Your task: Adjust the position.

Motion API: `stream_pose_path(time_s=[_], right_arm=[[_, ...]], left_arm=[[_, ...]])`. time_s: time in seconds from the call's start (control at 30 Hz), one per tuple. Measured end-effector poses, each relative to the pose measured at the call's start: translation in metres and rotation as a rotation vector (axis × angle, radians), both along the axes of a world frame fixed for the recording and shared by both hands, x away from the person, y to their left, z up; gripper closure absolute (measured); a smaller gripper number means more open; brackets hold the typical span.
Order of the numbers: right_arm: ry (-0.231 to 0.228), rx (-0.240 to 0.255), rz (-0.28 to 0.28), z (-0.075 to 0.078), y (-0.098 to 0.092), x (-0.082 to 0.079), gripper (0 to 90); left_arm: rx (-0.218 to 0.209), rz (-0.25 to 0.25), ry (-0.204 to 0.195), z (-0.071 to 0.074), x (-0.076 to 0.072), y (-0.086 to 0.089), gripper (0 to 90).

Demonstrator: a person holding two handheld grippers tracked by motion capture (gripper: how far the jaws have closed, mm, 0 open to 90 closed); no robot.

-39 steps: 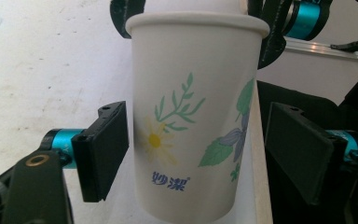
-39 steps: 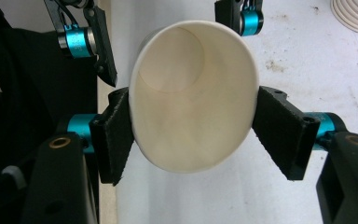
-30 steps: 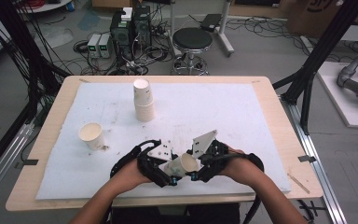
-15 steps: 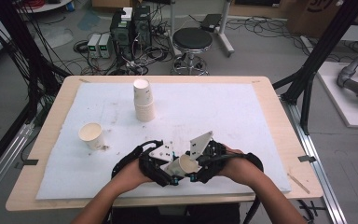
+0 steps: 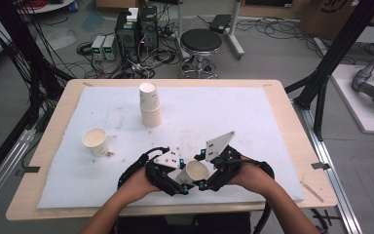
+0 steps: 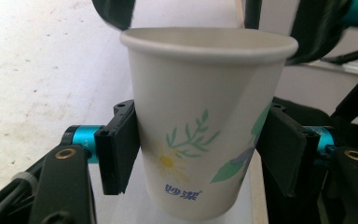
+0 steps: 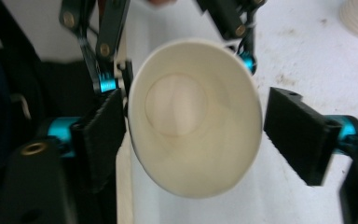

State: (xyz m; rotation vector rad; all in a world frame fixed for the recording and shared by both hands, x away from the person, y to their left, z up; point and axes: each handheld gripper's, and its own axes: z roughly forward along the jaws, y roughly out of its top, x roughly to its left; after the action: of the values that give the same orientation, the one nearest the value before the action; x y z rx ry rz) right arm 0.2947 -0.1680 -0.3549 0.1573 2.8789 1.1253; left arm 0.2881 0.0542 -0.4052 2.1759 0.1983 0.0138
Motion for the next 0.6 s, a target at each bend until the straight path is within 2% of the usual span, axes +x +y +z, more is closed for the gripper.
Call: stream_pose_path(time_s=[0.13,0.3,0.43,0.6], right_arm=[[0.035,0.092,-0.028,0.001,-0.011,0.001,21.0],[0.038,0.180,-0.070,0.000,-0.030,-0.002,21.1],[0.012,0.225,-0.126,-0.005,-0.046,-0.006,21.1],[-0.038,0.270,-0.243,-0.019,-0.071,-0.010,21.1]], left_arm=[[-0.038,0.033,0.011,-0.004,0.001,0.006,33.3],[-0.079,0.083,0.017,-0.009,0.001,0.017,32.6],[-0.125,0.124,0.004,-0.011,0.000,0.027,32.6],[-0.176,0.187,-0.027,-0.013,-0.001,0.042,32.6]])
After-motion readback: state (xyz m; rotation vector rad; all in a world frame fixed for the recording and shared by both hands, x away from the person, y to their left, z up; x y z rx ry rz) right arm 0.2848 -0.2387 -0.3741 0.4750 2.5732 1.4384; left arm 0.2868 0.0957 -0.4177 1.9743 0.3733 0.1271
